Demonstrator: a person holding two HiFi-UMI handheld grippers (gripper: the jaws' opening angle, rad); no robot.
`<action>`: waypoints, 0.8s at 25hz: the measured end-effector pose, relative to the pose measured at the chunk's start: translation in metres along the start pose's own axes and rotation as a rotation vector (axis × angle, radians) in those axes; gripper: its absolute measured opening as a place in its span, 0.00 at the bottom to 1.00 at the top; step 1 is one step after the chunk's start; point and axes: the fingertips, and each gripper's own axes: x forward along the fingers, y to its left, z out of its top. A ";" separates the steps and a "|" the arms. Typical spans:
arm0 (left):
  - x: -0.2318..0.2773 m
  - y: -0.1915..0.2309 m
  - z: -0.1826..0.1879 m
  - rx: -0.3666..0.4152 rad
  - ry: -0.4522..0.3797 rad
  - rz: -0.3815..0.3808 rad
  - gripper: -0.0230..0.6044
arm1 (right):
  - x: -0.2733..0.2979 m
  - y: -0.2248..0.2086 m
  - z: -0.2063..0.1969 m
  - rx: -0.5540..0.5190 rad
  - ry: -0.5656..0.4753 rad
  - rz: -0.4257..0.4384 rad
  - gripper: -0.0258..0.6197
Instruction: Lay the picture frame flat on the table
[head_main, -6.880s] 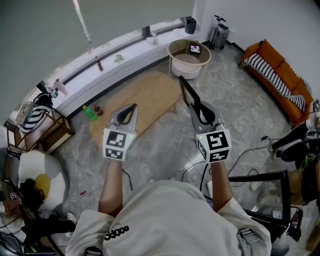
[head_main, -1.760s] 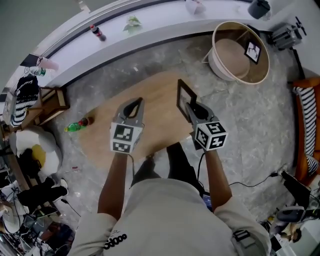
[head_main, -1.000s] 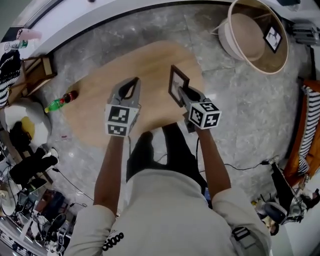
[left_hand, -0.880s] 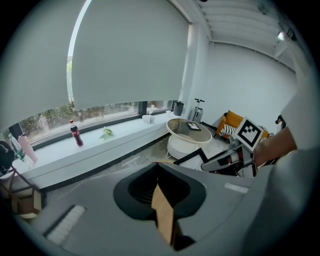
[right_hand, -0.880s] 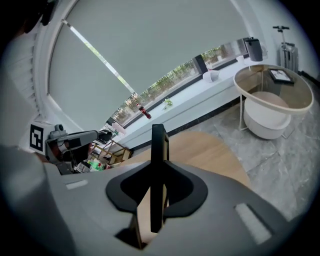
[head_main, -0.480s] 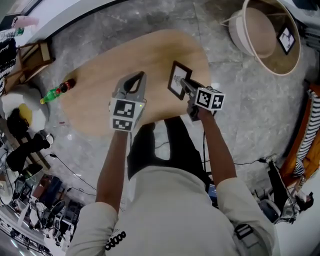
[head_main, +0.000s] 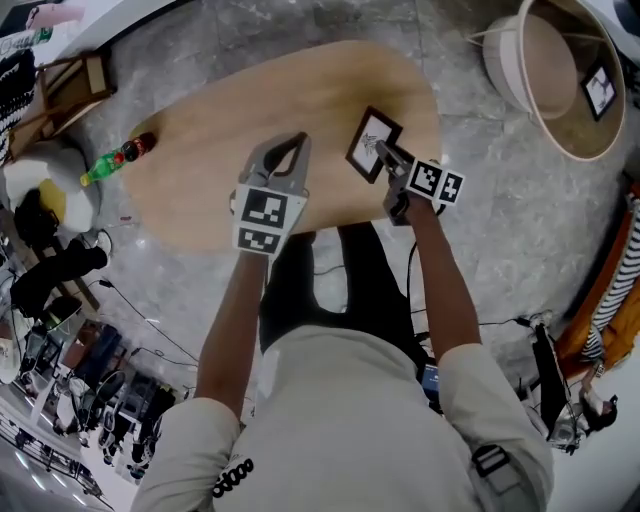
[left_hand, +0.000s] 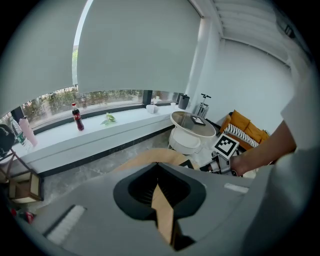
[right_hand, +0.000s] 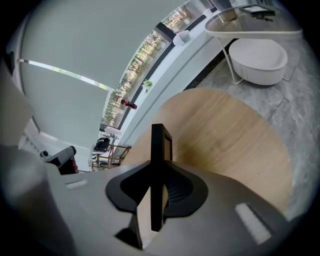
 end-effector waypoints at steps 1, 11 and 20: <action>0.001 0.000 -0.002 -0.005 0.001 0.003 0.05 | 0.002 -0.002 0.000 0.006 0.004 0.005 0.15; 0.012 -0.003 -0.013 -0.009 0.016 -0.001 0.05 | 0.015 -0.016 0.004 0.085 0.016 0.040 0.15; 0.019 -0.013 -0.014 0.003 0.014 -0.018 0.05 | 0.018 -0.034 0.001 0.092 0.051 0.007 0.15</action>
